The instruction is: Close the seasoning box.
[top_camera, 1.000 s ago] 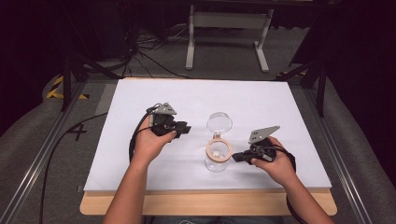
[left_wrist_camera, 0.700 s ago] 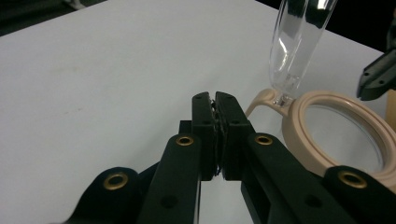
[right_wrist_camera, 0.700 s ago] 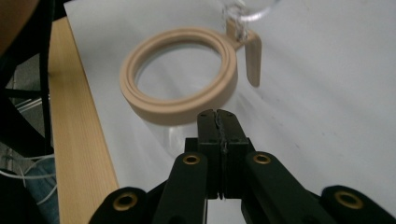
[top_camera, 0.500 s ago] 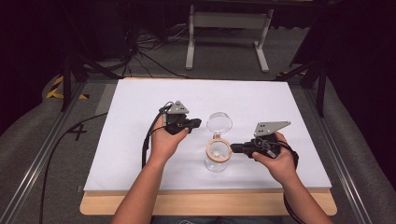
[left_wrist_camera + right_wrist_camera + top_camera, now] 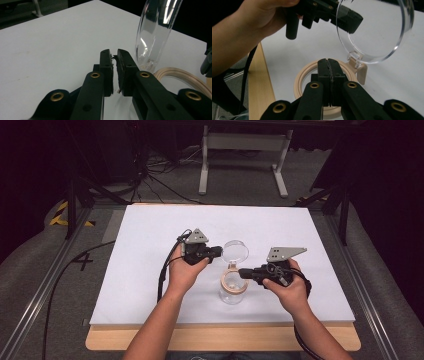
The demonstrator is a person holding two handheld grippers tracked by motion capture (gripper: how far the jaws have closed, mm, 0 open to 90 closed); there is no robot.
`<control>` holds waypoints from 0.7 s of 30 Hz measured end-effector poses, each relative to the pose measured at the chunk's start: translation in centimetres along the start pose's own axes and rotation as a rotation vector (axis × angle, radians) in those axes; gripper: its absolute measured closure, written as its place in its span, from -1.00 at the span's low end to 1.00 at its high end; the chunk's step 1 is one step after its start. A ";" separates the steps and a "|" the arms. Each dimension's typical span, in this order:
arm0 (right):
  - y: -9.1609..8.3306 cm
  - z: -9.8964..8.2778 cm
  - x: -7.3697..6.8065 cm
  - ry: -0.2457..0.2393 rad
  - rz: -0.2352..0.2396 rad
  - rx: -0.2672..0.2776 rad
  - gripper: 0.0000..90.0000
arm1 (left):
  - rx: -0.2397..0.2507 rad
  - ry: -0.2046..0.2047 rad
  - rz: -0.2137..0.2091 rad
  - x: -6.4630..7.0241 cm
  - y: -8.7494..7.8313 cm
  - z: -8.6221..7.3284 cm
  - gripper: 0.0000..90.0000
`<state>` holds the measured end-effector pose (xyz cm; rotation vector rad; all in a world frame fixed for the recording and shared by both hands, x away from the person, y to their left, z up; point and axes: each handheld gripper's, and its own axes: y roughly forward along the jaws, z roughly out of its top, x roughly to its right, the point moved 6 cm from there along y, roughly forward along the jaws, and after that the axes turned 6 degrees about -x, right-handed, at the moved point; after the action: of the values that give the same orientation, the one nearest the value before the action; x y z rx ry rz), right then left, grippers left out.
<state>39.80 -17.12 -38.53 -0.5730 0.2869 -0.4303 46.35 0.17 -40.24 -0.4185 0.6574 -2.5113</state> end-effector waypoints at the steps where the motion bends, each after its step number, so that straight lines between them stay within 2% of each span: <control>1: 0.0 0.2 0.0 0.000 0.000 0.011 1.00 | 0.004 -0.001 0.000 0.0 0.0 0.0 0.85; 5: 0.0 0.5 0.0 0.004 0.005 0.021 1.00 | 0.011 0.000 -0.021 0.2 0.0 -0.1 0.86; 6: 0.0 0.5 0.0 0.007 0.004 0.021 1.00 | 0.006 0.014 -0.015 0.2 -0.1 -0.1 0.87; 8: 0.1 0.6 0.2 0.011 0.007 0.023 1.00 | 0.015 0.008 -0.011 0.4 -0.1 -0.1 0.87; 11: 0.1 0.6 0.2 0.008 0.007 0.026 1.00 | 0.006 0.013 -0.021 0.5 -0.2 -0.2 0.88; 16: -0.1 0.8 0.0 0.008 0.013 0.030 1.00 | -0.018 0.045 -0.033 0.9 -0.6 -0.2 0.90; 21: -0.3 1.0 -0.1 0.006 0.016 0.029 1.00 | -0.032 0.048 -0.037 1.3 -0.8 -0.2 0.92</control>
<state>39.96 -16.82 -37.55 -0.5409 0.2908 -0.4198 44.94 0.11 -39.76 -0.3857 0.7162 -2.5555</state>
